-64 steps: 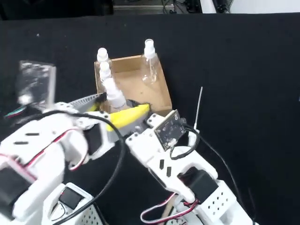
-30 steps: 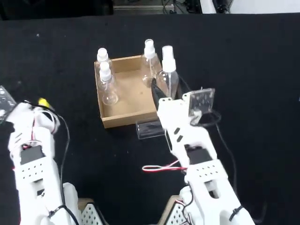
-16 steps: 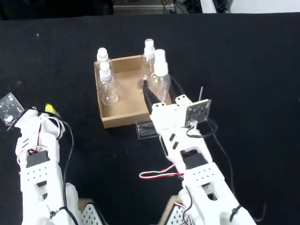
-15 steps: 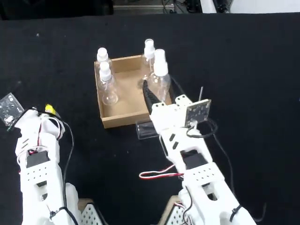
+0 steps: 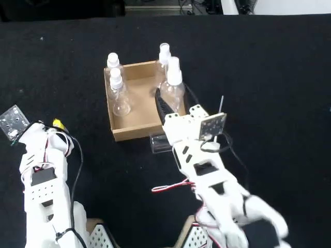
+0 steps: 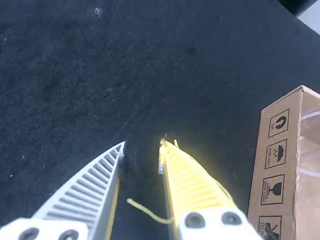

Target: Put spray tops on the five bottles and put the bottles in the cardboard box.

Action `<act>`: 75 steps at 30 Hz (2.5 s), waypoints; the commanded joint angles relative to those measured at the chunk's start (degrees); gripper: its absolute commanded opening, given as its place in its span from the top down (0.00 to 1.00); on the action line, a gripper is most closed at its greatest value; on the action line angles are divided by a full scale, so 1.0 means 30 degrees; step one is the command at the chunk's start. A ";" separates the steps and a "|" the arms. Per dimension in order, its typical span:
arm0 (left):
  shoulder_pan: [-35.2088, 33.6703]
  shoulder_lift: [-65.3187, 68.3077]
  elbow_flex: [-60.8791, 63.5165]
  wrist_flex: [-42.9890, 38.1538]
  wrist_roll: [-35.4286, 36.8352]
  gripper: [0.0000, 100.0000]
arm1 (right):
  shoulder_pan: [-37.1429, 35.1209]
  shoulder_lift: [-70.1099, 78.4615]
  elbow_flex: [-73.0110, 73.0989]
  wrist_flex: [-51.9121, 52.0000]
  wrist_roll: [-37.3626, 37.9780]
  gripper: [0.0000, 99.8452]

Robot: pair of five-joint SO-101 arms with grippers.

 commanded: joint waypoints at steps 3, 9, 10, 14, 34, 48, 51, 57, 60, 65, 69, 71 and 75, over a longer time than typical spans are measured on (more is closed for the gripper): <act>0.0190 -0.0264 -0.0103 -0.0440 0.0117 0.91 | -0.0205 0.4996 -0.2974 -0.3780 -0.0059 0.99; 0.0190 -0.0293 -0.0103 -0.0440 0.0117 0.91 | 0.0205 0.9685 -0.4733 -0.7443 0.0000 0.99; 0.0190 -0.0293 -0.0103 -0.0440 0.0117 0.91 | 0.0205 1.0388 -0.5026 -0.7619 0.0000 0.99; 0.0190 -0.0293 -0.0132 -0.0440 0.0117 0.91 | 0.0088 1.2527 -0.6051 -0.7707 0.0029 0.99; 0.0073 -0.0293 -0.0103 -0.0440 0.0117 0.91 | 0.0176 1.5018 -0.7106 -0.7560 0.0029 0.87; 0.0073 -0.0293 -0.0103 -0.0440 0.0029 0.91 | 0.0176 1.5018 -0.6960 -0.7619 0.0029 0.82; 0.0073 -0.0293 -0.0103 -0.0440 0.0000 0.91 | 0.0088 1.4960 -0.6725 -0.7678 0.0029 0.82; 0.0073 -0.0293 -0.0103 -0.0440 0.0000 0.91 | 0.0088 1.5018 -0.6842 -0.7678 0.0029 0.82; 0.0073 -0.0293 -0.0103 -0.0440 0.0000 0.91 | 0.0088 1.4989 -0.6872 -0.7678 0.0059 0.81; 0.0073 -0.0293 -0.0103 -0.0440 0.0000 0.91 | 0.0088 1.5018 -0.6872 -0.7619 0.0059 0.70; 0.0073 -0.0293 -0.0103 -0.0440 0.0000 0.91 | 0.0088 1.5018 -0.6842 -0.7678 0.0059 0.71; 0.0073 -0.0293 -0.0103 -0.0440 0.0000 0.91 | 0.0088 1.5018 -0.6813 -0.7678 0.0059 0.72; 0.0073 -0.0293 -0.0103 -0.0440 0.0000 0.91 | 0.0088 1.4930 -0.6755 -0.7678 0.0059 0.72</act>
